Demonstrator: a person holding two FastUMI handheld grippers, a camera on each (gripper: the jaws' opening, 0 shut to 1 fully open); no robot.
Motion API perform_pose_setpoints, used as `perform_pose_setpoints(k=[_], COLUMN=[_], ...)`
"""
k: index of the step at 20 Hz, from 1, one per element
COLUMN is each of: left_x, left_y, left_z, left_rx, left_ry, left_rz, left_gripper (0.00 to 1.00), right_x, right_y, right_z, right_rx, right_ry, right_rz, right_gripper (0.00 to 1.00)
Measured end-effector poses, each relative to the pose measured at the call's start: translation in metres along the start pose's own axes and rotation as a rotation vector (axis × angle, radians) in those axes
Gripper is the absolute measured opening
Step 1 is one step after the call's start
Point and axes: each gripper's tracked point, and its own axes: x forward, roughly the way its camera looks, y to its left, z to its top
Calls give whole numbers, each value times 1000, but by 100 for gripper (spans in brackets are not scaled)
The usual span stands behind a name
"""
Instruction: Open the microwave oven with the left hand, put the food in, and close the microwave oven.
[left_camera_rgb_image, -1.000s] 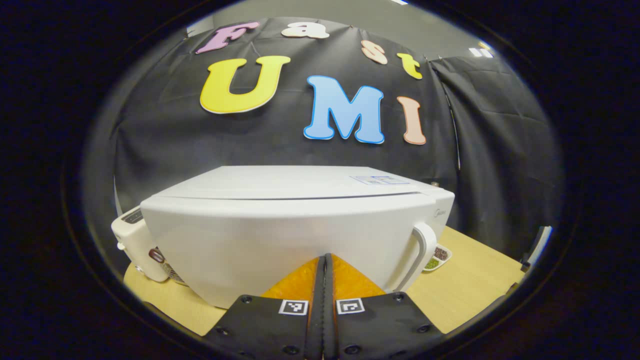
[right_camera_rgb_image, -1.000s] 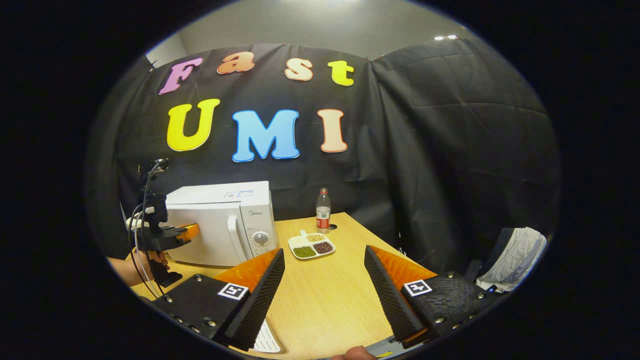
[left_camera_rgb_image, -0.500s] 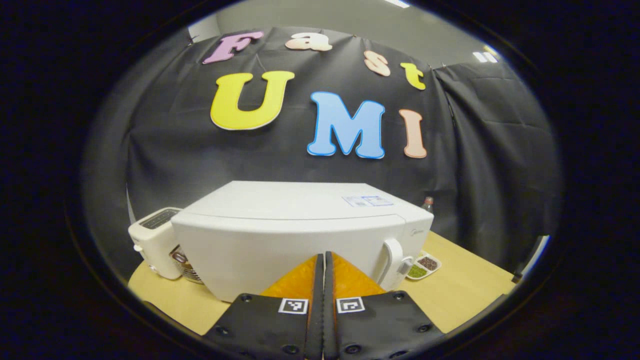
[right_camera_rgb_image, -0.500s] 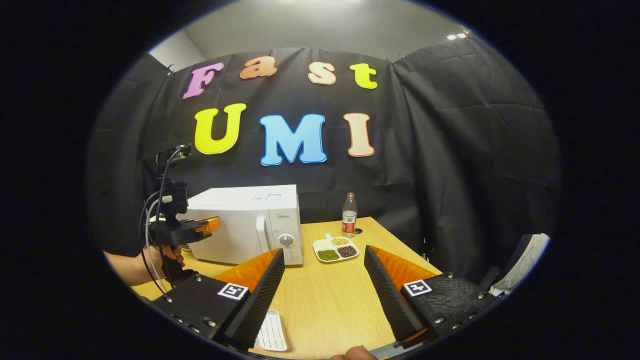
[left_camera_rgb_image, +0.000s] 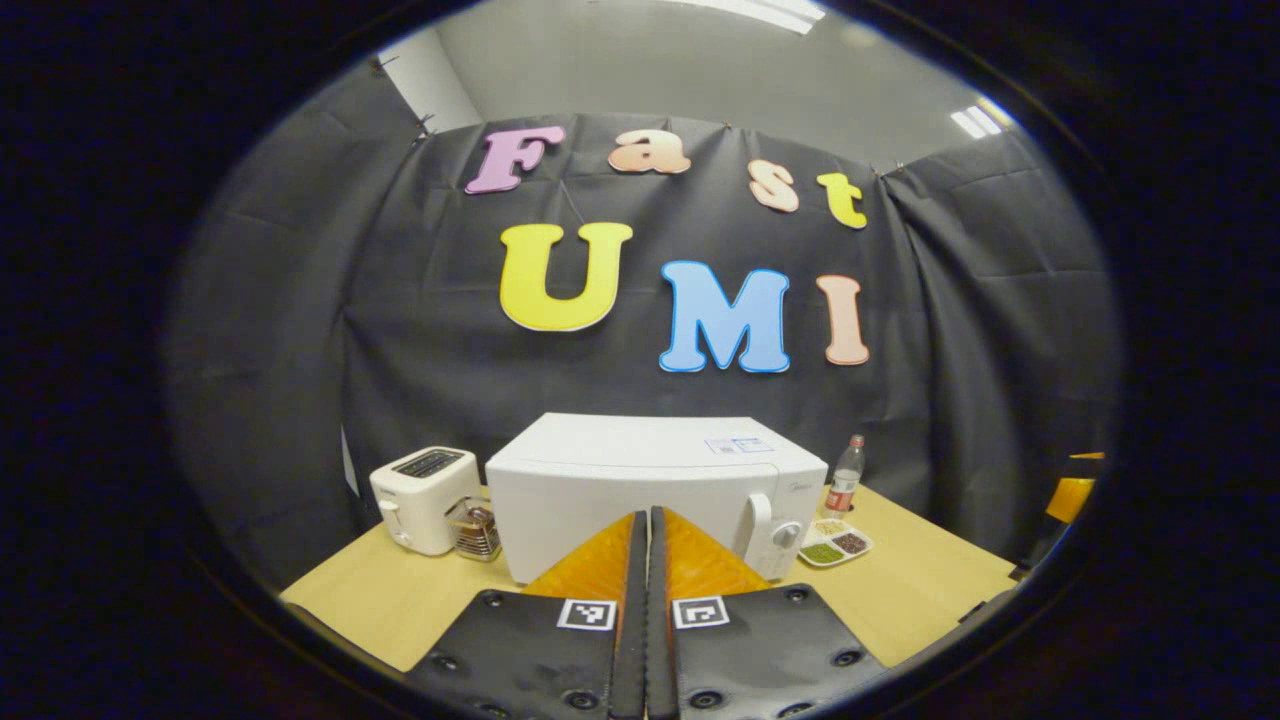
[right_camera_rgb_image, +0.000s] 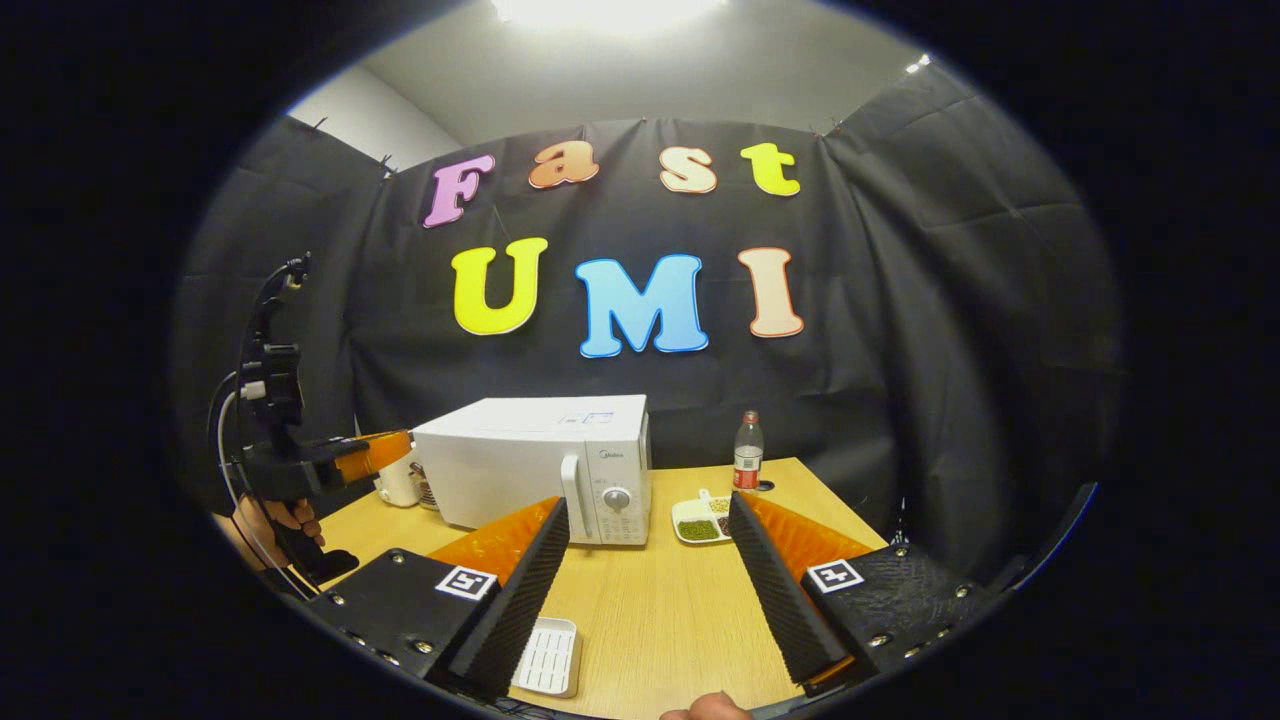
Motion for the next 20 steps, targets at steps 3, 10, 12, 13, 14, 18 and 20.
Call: perform_pose_setpoints(k=[3, 10, 12, 13, 14, 18, 20], left_x=[-40, -126, -145, -156, -162, -184, -196], left_y=[9, 37, 49, 54, 58, 68, 73], left_z=[7, 24, 31, 34, 37, 36, 39], left_rx=[15, 38, 63, 72, 79, 72, 58], left_ry=[-13, -42, -56, -64, -74, -72, -76], left_rz=[50, 108, 127, 131, 130, 110, 102], left_gripper=[6, 7, 7, 7, 10, 28, 58], right_x=[-9, -23, -27, -30, -31, -39, -44], right_y=[5, 22, 28, 33, 35, 46, 50], right_z=[6, 14, 15, 16, 18, 21, 22], right_rx=[-23, -21, -16, -14, -19, -20, -22], right_ry=[-18, -61, -65, -69, -73, -77, -79], right_rz=[55, 81, 73, 73, 68, 45, 35], right_gripper=[97, 97, 97, 97, 97, 96, 97])
